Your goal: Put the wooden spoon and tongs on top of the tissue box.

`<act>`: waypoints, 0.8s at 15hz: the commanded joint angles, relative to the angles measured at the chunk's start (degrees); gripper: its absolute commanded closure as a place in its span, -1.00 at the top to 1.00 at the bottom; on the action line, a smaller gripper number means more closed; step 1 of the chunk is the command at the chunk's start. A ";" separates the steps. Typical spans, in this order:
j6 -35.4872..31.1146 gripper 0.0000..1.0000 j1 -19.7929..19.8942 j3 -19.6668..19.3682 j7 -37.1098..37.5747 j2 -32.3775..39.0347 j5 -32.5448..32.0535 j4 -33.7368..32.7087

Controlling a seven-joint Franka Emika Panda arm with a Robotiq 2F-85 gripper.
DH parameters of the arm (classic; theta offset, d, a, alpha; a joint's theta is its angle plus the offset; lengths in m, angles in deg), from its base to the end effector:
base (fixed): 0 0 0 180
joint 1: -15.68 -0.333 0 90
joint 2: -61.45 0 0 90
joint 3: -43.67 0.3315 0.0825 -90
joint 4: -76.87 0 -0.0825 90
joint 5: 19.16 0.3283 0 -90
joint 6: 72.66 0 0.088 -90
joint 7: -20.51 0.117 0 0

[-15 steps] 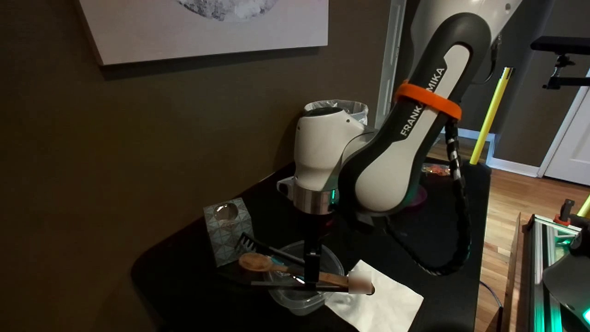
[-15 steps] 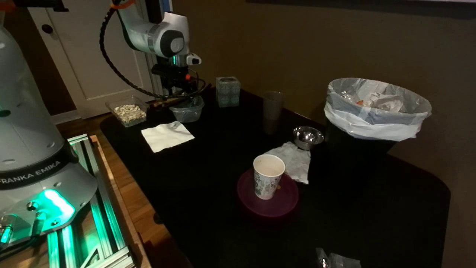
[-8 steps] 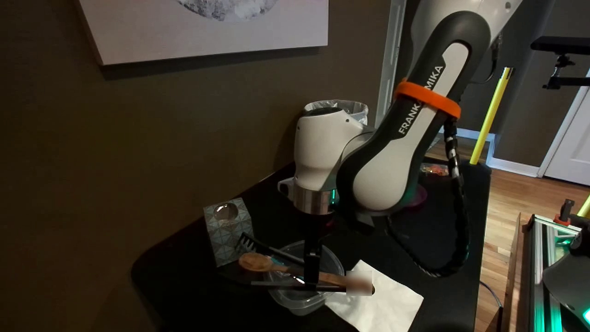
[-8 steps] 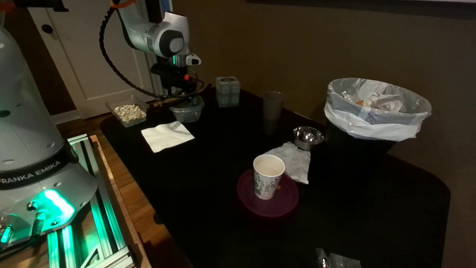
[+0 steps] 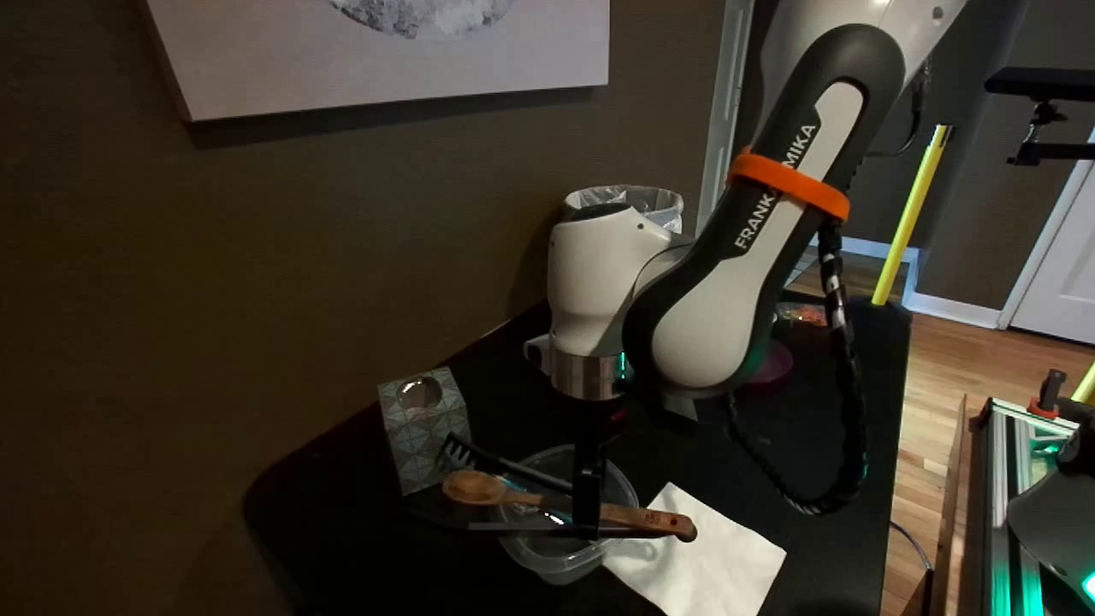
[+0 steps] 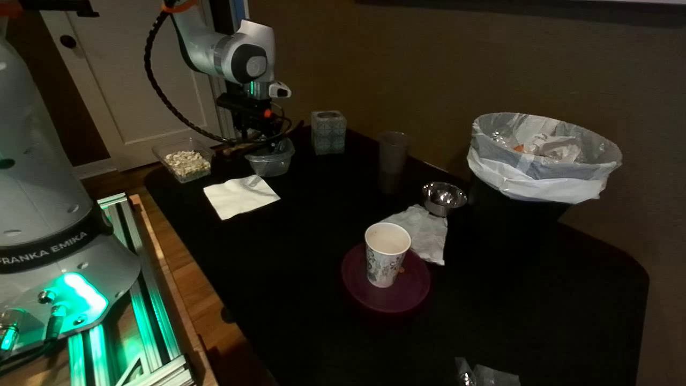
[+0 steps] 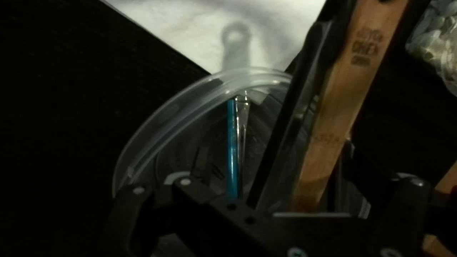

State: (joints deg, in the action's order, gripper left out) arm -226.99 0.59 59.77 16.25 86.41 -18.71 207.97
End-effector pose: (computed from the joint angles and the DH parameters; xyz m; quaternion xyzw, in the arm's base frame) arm 0.4359 0.2641 0.2210 -0.9554 -0.2890 0.0208 0.0571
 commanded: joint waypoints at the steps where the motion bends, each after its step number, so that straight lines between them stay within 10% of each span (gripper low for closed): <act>1: 4.19 1.00 -0.29 -0.40 2.21 0.03 0.43 -0.66; 3: 5.06 1.00 -0.31 -0.46 2.42 0.44 0.35 -0.99; 12: 5.90 -0.57 -0.40 0.07 2.24 0.66 0.71 -1.87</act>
State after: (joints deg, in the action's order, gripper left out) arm -222.76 0.37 59.80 18.08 86.59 -18.54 206.94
